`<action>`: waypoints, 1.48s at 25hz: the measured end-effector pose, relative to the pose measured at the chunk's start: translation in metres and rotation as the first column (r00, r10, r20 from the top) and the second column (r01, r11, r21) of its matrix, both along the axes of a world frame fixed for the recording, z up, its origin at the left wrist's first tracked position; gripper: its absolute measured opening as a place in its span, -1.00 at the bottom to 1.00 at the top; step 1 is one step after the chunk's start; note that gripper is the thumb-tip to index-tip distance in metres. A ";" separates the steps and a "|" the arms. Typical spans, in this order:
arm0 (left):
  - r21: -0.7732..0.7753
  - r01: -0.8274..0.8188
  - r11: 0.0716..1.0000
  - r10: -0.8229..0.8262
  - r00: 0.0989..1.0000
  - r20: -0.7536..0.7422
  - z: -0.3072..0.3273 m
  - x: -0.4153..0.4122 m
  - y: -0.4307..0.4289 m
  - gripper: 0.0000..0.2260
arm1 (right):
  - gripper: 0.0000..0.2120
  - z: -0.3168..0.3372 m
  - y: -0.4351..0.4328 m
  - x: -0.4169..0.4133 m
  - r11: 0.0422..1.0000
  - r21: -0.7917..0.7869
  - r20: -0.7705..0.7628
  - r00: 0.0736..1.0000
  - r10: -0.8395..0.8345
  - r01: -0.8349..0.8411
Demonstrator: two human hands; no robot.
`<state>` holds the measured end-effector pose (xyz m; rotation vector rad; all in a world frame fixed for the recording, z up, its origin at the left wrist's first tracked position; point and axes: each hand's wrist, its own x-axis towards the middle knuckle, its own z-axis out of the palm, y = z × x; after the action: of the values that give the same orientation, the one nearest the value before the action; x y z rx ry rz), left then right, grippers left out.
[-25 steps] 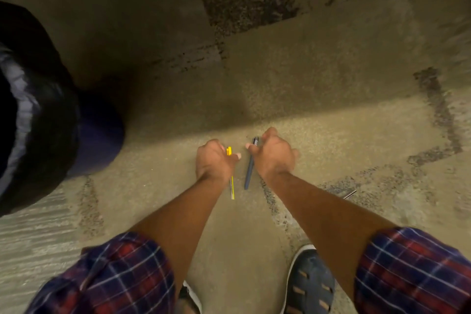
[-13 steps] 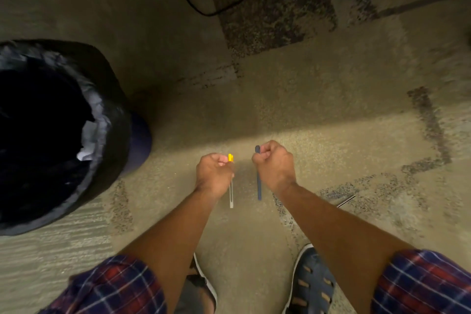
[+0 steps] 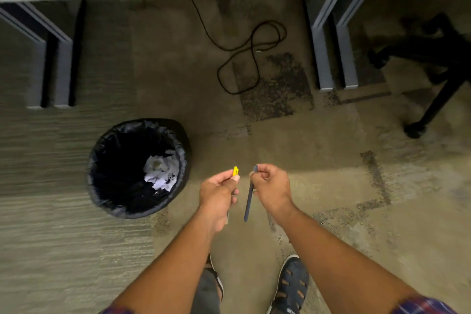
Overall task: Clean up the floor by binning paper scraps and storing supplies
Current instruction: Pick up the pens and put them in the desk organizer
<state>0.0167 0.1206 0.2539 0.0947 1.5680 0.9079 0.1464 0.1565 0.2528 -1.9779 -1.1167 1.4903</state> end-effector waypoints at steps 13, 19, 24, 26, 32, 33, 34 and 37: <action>0.201 -0.037 0.979 0.047 0.998 -0.047 0.250 -0.069 0.034 -0.83 | -0.83 0.275 0.037 -0.082 0.967 0.159 0.017 0.980 0.199 -0.199; 0.294 -0.013 0.956 0.032 0.998 -0.060 0.335 -0.116 0.046 -0.85 | -0.79 0.376 0.048 -0.123 0.945 0.216 -0.005 0.968 0.251 -0.244; 0.362 0.083 0.929 -0.039 0.991 -0.127 0.405 -0.165 0.048 -0.84 | -0.80 0.442 0.053 -0.157 0.906 0.295 0.007 0.949 0.315 -0.303; 0.382 0.099 0.919 -0.053 0.990 -0.130 0.429 -0.179 0.049 -0.84 | -0.78 0.460 0.056 -0.171 0.883 0.327 0.046 0.939 0.340 -0.335; 0.452 0.140 0.881 -0.023 0.967 -0.255 0.501 -0.240 0.076 -0.89 | -0.80 0.521 0.090 -0.235 0.805 0.443 0.089 0.913 0.398 -0.394; 0.459 0.149 0.876 -0.009 0.956 -0.293 0.510 -0.250 0.083 -0.90 | -0.78 0.528 0.098 -0.245 0.792 0.460 0.088 0.907 0.411 -0.403; 0.467 0.164 0.869 0.001 0.943 -0.333 0.518 -0.260 0.092 -0.89 | -0.76 0.534 0.107 -0.255 0.781 0.472 0.084 0.902 0.423 -0.410; 0.495 0.201 0.846 0.035 0.904 -0.426 0.540 -0.287 0.123 -0.85 | -0.73 0.548 0.142 -0.285 0.746 0.504 0.081 0.884 0.460 -0.434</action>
<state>-0.2708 0.2434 0.7942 0.8016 1.6408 1.2926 -0.1391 0.2985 0.8012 -1.3505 -1.8418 1.2493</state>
